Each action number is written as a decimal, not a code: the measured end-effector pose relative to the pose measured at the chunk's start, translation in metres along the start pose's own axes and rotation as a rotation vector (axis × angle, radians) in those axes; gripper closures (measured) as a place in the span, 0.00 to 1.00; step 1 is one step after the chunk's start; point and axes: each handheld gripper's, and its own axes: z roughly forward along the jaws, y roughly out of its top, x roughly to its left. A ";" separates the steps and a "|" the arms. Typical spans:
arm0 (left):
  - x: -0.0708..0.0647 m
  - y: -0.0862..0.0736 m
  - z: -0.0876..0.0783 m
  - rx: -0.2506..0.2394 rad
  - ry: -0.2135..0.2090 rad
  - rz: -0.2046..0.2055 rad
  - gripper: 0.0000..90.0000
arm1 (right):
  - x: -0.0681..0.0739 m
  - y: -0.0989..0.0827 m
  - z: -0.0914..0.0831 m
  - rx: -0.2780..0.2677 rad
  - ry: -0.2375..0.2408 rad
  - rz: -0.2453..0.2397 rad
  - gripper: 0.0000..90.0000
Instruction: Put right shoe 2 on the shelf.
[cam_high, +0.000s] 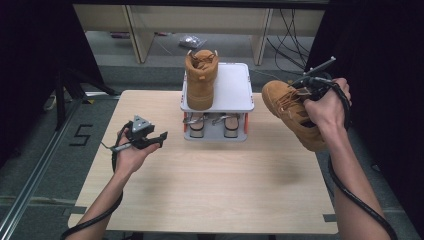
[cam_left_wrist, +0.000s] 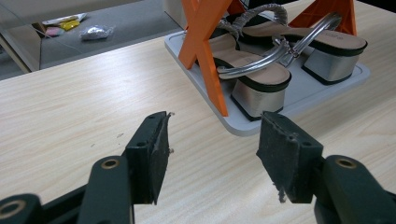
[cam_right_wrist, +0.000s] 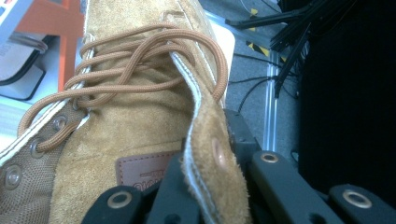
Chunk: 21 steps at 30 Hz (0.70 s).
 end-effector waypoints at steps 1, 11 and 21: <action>0.000 0.000 0.000 0.000 0.000 0.000 0.47 | 0.000 0.000 0.000 0.000 0.000 0.000 0.95; 0.002 -0.002 -0.001 0.002 0.002 -0.003 0.47 | 0.005 0.013 0.001 -0.012 0.007 -0.012 0.95; 0.004 -0.003 -0.002 -0.003 0.006 -0.007 0.47 | 0.008 0.025 -0.002 -0.014 0.001 -0.004 0.95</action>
